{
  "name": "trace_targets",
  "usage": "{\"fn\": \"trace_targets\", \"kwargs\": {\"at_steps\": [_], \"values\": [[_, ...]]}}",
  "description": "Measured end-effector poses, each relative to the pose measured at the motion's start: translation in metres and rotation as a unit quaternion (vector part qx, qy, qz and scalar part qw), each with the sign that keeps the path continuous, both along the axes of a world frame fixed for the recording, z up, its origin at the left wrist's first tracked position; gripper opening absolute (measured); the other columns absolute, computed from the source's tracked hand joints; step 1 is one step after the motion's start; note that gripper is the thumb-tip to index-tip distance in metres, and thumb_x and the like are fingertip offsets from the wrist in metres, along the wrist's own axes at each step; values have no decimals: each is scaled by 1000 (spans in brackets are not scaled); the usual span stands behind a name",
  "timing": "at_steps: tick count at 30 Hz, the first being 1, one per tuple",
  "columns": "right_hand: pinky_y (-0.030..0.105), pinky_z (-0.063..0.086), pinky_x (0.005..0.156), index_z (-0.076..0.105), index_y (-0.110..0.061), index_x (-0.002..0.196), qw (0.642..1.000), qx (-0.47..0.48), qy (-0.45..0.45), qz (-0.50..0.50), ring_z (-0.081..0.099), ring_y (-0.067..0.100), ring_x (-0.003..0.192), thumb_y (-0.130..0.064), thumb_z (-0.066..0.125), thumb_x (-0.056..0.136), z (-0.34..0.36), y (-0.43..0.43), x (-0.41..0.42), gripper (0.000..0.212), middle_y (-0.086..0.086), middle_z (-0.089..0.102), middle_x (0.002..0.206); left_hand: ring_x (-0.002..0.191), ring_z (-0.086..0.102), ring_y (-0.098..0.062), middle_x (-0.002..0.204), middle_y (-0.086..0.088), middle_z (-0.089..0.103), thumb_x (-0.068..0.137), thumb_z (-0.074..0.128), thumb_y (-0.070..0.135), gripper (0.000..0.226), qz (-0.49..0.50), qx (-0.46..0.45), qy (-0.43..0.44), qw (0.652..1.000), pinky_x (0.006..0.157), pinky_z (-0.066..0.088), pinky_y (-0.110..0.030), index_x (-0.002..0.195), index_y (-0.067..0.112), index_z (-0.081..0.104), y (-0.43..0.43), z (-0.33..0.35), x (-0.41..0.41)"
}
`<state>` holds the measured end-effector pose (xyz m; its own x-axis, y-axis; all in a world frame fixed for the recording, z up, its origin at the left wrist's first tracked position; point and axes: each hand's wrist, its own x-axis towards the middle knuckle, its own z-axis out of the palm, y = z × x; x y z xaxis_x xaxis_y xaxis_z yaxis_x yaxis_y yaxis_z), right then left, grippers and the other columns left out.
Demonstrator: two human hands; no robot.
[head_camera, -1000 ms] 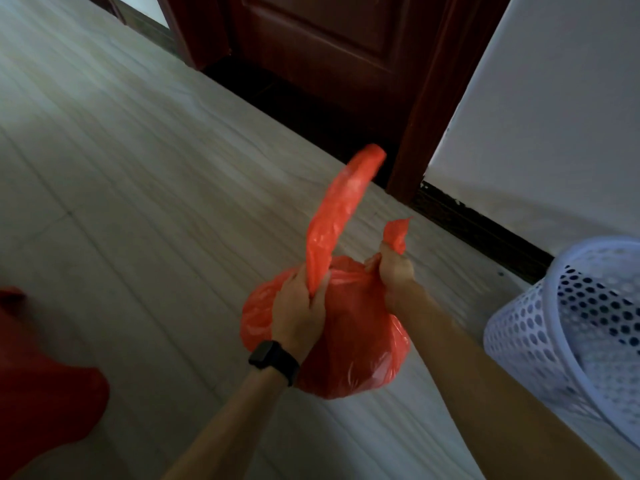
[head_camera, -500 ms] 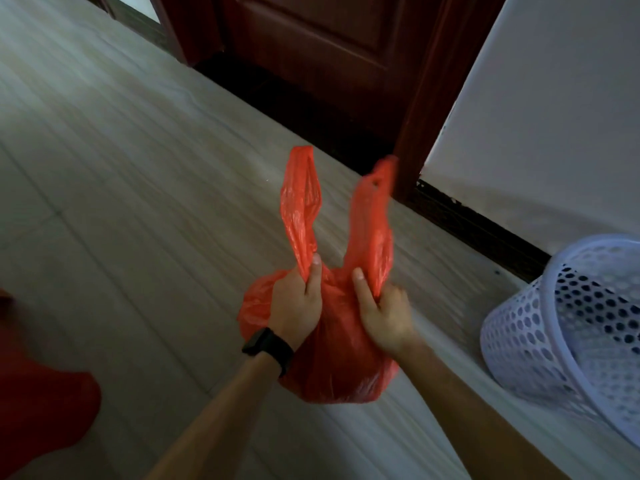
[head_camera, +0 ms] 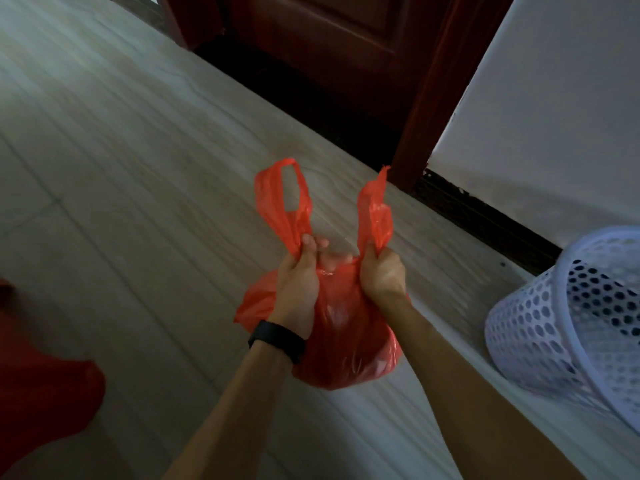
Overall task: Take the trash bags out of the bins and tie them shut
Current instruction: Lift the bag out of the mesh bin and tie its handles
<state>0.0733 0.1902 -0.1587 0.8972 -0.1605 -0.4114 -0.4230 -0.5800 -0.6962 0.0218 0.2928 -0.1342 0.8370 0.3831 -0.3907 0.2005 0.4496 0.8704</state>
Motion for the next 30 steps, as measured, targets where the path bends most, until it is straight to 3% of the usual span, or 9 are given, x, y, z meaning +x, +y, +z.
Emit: {"fn": "trace_targets", "kwargs": {"at_steps": [2, 5, 9, 15, 18, 21, 25, 28, 30], "values": [[42, 44, 92, 59, 8, 116, 999, -10, 6, 34, 57, 45, 116, -30, 37, 105, 1, 4, 1, 46, 32, 61, 121, 38, 49, -10, 40, 9, 38, 106, 36, 27, 32, 0, 13, 10, 1000, 47, 42, -21, 83, 12, 52, -1, -5, 0], [46, 43, 100, 59, 9, 117, 1000, 10, 10, 26, 56, 47, 119, -34, 39, 104, 0, 10, -3, 49, 33, 61, 124, 33, 32, -3, 45, 6, 33, 105, 41, 26, 30, -7, 29, 39, 999, 34, 27, -15, 80, 12, 48, -1, -14, -3], [32, 59, 79, 74, -6, 99, 968, 242, 26, -56, 74, 24, 87, -41, 42, 102, 8, 5, -9, 48, 9, 77, 95, 48, 37, -2, 63, 2, 35, 102, 47, 19, 30, 17, -25, 63, 998, 42, 32, -10, 73, 17, 44, 4, -14, 1], [33, 42, 54, 53, -11, 71, 935, 321, 42, -146, 46, 19, 48, -17, 43, 98, 11, 4, -10, 30, 2, 45, 54, 54, 36, -8, 66, -1, 34, 102, 47, 19, 31, 23, -27, 70, 997, 40, 31, -11, 71, 18, 44, 5, -21, -3], [29, 39, 46, 48, -12, 62, 944, 275, 17, -179, 41, 10, 34, -18, 40, 97, 8, 4, -14, 37, 1, 42, 46, 47, 30, -6, 65, -1, 29, 103, 41, 33, 31, 13, -22, 57, 998, 38, 30, -11, 75, 19, 42, 0, -23, -7], [45, 51, 68, 52, -11, 57, 958, 217, -29, -186, 57, 30, 57, -46, 35, 82, 6, 7, -19, 46, 5, 57, 51, 42, 27, -6, 59, 1, 27, 101, 32, 52, 41, -15, 33, 24, 999, 37, 25, -16, 82, 18, 43, -7, -19, -13], [49, 41, 104, 65, -16, 106, 987, 147, 5, -66, 60, 39, 110, -75, 4, 73, 6, 6, -20, 91, 25, 67, 116, 41, 27, -14, 46, 4, 30, 97, 21, 60, 54, -81, 173, 5, 982, 45, 21, -30, 66, 20, 40, -6, -10, -20], [49, 38, 110, 62, -12, 127, 991, 128, 31, -7, 58, 37, 121, -77, 5, 84, 5, 5, -17, 97, 21, 64, 127, 45, 41, -11, 45, 10, 41, 97, 25, 54, 53, -132, 367, -18, 921, 54, 33, -32, 57, 23, 40, 3, -14, -21], [46, 46, 103, 68, -18, 113, 992, 111, 27, 56, 64, 32, 113, -73, 17, 86, -3, 0, -14, 80, 13, 70, 117, 53, 54, -17, 50, 11, 45, 98, 31, 48, 45, -169, 437, -34, 883, 59, 36, -32, 61, 27, 43, 8, -15, -22]]}}
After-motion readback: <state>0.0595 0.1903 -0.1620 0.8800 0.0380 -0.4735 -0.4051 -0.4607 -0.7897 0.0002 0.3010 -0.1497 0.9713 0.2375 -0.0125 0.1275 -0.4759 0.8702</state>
